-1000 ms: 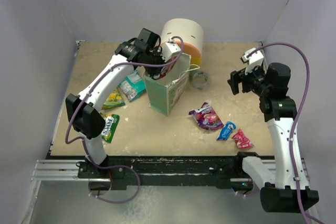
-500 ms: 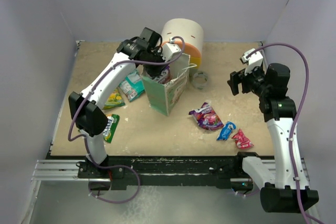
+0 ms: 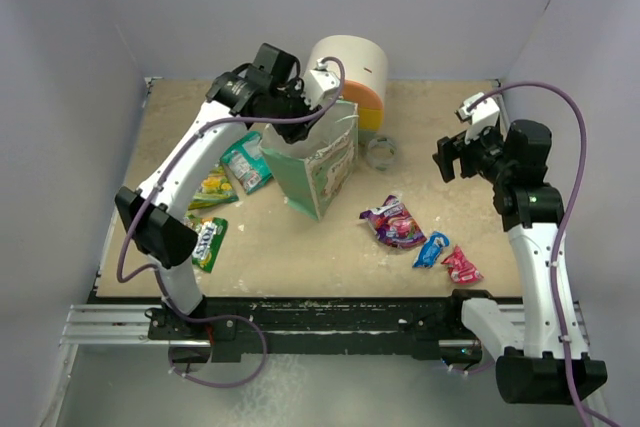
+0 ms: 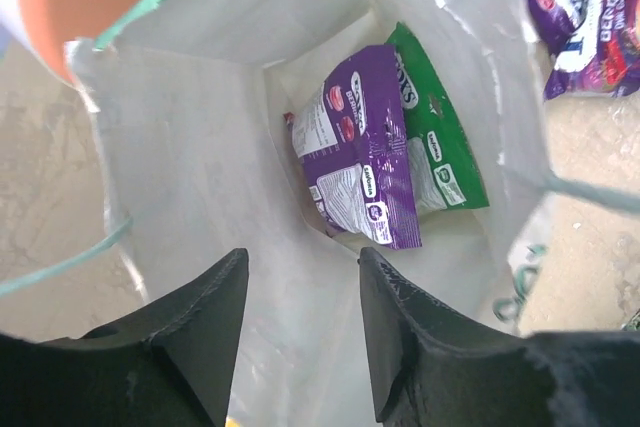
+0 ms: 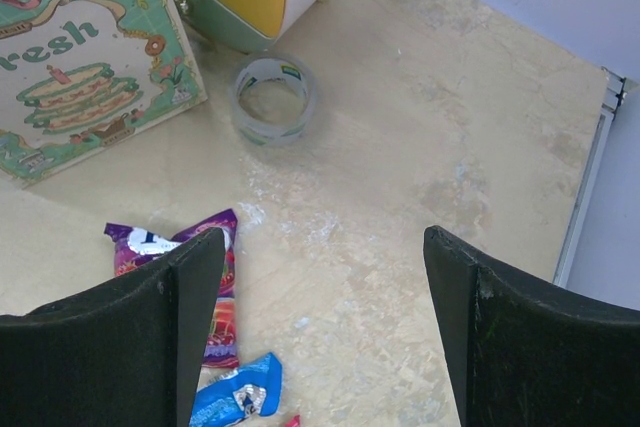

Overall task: Place the snacks into the paper bag
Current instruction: Pick up the snack from the center of the board.

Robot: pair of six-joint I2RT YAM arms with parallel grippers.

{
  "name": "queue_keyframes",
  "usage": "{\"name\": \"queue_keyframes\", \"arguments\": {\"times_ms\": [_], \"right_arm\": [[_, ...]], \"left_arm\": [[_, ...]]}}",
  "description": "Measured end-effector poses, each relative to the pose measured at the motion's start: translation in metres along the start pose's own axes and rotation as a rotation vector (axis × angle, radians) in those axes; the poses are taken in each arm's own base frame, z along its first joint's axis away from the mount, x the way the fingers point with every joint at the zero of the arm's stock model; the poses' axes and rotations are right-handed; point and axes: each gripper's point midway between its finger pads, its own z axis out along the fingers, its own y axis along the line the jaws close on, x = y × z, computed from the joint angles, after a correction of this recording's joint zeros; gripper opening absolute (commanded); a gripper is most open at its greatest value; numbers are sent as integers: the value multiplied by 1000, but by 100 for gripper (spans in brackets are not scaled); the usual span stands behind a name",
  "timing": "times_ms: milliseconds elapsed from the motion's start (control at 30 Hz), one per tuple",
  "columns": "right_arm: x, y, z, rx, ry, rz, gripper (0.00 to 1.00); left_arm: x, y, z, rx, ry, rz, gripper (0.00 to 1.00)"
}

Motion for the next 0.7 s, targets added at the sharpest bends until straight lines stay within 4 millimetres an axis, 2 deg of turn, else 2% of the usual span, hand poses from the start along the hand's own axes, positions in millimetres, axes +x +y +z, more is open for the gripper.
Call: {"name": "queue_keyframes", "arguments": {"times_ms": [267,433,533,700], "right_arm": [[15,2,14,-47,54,-25,84],[40,8,27,-91,107,-50,84],[57,12,37,-117,131,-57,84],[84,24,46,-168,163,-30,84]], "left_arm": [[-26,-5,-64,-53,-144,27,70],[-31,-5,-106,-96,-224,33,75],[-19,8,-128,-126,-257,-20,77],[23,45,-163,-237,-283,-172,85]]}}
